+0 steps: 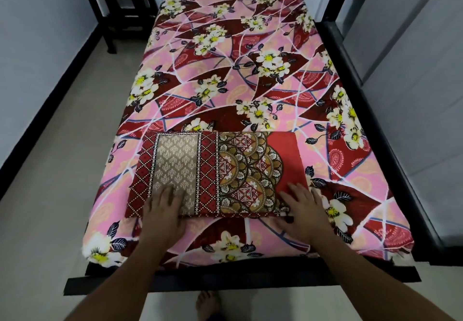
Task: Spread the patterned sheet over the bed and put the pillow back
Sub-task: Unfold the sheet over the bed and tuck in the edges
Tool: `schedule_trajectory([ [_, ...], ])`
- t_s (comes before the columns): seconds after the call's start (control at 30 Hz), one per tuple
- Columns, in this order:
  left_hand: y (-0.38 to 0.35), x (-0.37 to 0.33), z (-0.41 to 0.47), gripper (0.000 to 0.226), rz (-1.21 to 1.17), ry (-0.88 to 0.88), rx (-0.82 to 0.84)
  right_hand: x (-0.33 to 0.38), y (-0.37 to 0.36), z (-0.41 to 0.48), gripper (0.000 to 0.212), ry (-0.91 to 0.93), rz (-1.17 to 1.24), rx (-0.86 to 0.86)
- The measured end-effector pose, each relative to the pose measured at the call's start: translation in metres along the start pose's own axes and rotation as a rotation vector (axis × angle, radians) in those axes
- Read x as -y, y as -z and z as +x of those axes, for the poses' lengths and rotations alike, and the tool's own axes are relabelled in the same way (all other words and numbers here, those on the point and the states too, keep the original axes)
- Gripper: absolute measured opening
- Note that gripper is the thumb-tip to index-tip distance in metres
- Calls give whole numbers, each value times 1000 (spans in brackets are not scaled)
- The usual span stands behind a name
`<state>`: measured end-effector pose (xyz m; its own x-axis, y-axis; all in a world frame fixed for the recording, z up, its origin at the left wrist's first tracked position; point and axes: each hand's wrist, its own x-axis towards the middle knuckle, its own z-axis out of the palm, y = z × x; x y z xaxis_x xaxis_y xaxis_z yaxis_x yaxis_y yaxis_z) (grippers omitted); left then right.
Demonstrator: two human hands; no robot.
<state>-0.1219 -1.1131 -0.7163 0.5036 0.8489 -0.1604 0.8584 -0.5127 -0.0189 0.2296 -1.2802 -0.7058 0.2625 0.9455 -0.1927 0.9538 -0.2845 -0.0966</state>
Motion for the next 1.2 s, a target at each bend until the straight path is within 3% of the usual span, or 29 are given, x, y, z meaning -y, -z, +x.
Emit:
schedule_trajectory([
  [0.27,13,33,32,57,45,-485,-22,-8,21,32,35,354,-41,-60],
  [0.4,23,57,40,54,42,-596,23,-16,33,42,50,436,-106,10],
  [0.57,36,76,44,39,-10,-686,-3,-15,31,51,63,406,-114,116],
  [0.67,40,80,50,25,31,-683,-17,-12,29,58,51,448,-144,76],
  [0.8,43,76,48,24,-27,-518,-59,-4,27,58,23,436,-139,-121],
  [0.87,39,75,44,45,20,-521,-24,-2,25,55,27,358,-95,-184],
  [0.97,32,84,37,74,120,-561,81,-5,24,55,28,395,-143,-194],
  [1.2,43,96,44,52,160,-492,-40,-5,41,57,23,366,-106,-216],
])
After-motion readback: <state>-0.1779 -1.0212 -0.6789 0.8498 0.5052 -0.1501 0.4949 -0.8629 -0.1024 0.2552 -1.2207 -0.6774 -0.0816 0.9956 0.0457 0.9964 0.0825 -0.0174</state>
